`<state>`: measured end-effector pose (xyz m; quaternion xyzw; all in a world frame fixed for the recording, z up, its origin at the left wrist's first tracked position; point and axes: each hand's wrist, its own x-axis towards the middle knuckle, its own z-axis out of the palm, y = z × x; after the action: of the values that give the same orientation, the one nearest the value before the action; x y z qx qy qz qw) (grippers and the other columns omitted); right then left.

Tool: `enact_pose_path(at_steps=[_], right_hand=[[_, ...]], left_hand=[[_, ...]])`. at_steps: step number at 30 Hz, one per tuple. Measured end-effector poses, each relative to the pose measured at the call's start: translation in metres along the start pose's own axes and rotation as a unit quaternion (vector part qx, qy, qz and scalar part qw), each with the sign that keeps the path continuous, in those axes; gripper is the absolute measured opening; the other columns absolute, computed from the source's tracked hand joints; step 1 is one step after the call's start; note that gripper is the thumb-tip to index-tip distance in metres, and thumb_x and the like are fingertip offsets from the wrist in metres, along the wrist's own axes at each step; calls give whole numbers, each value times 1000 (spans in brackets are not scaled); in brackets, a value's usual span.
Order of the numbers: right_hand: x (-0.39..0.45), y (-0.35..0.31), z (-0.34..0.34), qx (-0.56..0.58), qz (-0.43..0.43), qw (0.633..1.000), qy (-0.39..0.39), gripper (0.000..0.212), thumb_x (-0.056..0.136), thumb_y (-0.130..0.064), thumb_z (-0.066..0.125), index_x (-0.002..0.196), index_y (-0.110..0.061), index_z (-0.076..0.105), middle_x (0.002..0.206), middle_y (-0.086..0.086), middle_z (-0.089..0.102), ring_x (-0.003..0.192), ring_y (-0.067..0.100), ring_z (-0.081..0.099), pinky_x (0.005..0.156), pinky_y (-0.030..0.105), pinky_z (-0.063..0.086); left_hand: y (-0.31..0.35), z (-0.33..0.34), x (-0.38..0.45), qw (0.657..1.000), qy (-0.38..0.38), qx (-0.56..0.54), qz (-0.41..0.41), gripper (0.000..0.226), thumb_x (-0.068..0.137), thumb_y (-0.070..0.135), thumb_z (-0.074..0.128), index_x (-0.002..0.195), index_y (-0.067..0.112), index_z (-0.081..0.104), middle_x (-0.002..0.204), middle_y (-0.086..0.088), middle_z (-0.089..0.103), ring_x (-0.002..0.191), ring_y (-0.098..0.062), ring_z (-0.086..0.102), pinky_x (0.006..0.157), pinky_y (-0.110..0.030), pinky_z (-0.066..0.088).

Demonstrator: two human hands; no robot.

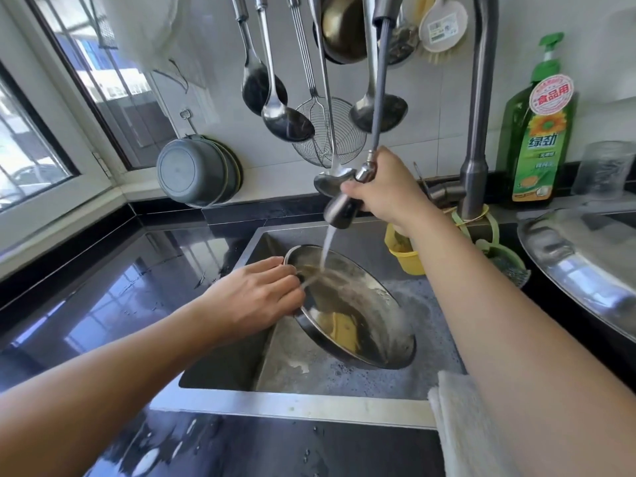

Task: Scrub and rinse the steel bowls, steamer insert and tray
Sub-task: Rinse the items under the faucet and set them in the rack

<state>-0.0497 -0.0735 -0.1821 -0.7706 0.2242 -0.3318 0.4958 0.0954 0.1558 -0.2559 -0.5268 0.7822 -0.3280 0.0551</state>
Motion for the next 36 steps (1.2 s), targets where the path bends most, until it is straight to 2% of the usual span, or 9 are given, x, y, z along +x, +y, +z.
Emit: enact_pose_path(at_steps=[5, 8, 13, 17, 20, 26, 29, 33, 36], right_hand=[[-7, -16, 1, 141, 31, 982, -118, 33, 89, 0, 73, 115, -8, 54, 107, 8, 64, 104, 31, 69, 79, 51, 62], [-11, -20, -22, 103, 56, 977, -176, 31, 89, 1, 72, 113, -7, 55, 104, 11, 66, 101, 32, 71, 79, 53, 62], [-11, -17, -51, -48, 79, 987, -132, 31, 89, -3, 73, 112, -8, 53, 106, 13, 64, 93, 30, 72, 78, 47, 63], [-5, -12, -58, -237, 47, 970, -30, 32, 90, -13, 71, 113, -15, 48, 104, 7, 58, 88, 24, 60, 66, 36, 53], [0, -8, -61, -270, 29, 962, -1, 27, 91, -12, 67, 112, -14, 52, 101, 6, 57, 92, 26, 57, 65, 34, 42], [3, 0, -56, -232, 8, 971, 52, 19, 92, -11, 67, 110, -17, 63, 95, 0, 58, 92, 23, 57, 71, 31, 41], [5, 2, -47, -179, -10, 982, 66, 18, 93, -17, 67, 110, -18, 62, 98, -2, 60, 92, 20, 56, 65, 26, 38], [5, -3, -24, -77, -19, 996, 50, 15, 91, -20, 70, 102, -19, 61, 91, -8, 60, 85, 14, 58, 67, 24, 43], [3, -11, -9, 16, 2, 1000, -6, 18, 88, -16, 74, 101, -16, 62, 102, 2, 66, 99, 24, 67, 83, 45, 60]], left_hand=[[-1, 1, 3, 1000, -5, -5, 2, 20, 110, 11, 45, 103, 9, 64, 104, -10, 67, 103, -27, 67, 104, -43, 53], [-5, 0, 5, 1000, -18, 3, -9, 28, 112, 12, 39, 102, 9, 64, 101, -10, 67, 100, -28, 67, 100, -44, 54], [-12, -3, 21, 986, -87, -101, -98, 9, 94, 15, 72, 96, 19, 64, 91, 4, 63, 86, -19, 61, 104, -42, 53], [-11, -14, 33, 862, -222, -329, -315, 20, 88, 21, 81, 96, 29, 64, 94, 22, 59, 85, 3, 56, 79, -24, 45], [-15, -23, 40, 759, -176, -459, -428, 16, 92, 20, 78, 90, 25, 62, 81, 14, 63, 68, 3, 57, 67, -18, 42], [-33, -28, 41, 508, 1, -642, -574, 26, 105, 9, 55, 80, 4, 60, 69, -14, 55, 53, -19, 51, 54, -27, 45], [-35, -29, 46, 480, 27, -634, -606, 38, 107, 5, 47, 70, 7, 54, 60, -10, 50, 46, -19, 46, 45, -24, 42], [-24, -22, 54, 466, -3, -640, -610, 38, 105, -4, 46, 71, 6, 59, 67, -13, 53, 57, -23, 52, 66, -37, 51], [-11, -19, 67, 448, -13, -645, -619, 39, 103, -11, 40, 72, 5, 59, 58, -10, 56, 48, -21, 56, 61, -38, 55]])
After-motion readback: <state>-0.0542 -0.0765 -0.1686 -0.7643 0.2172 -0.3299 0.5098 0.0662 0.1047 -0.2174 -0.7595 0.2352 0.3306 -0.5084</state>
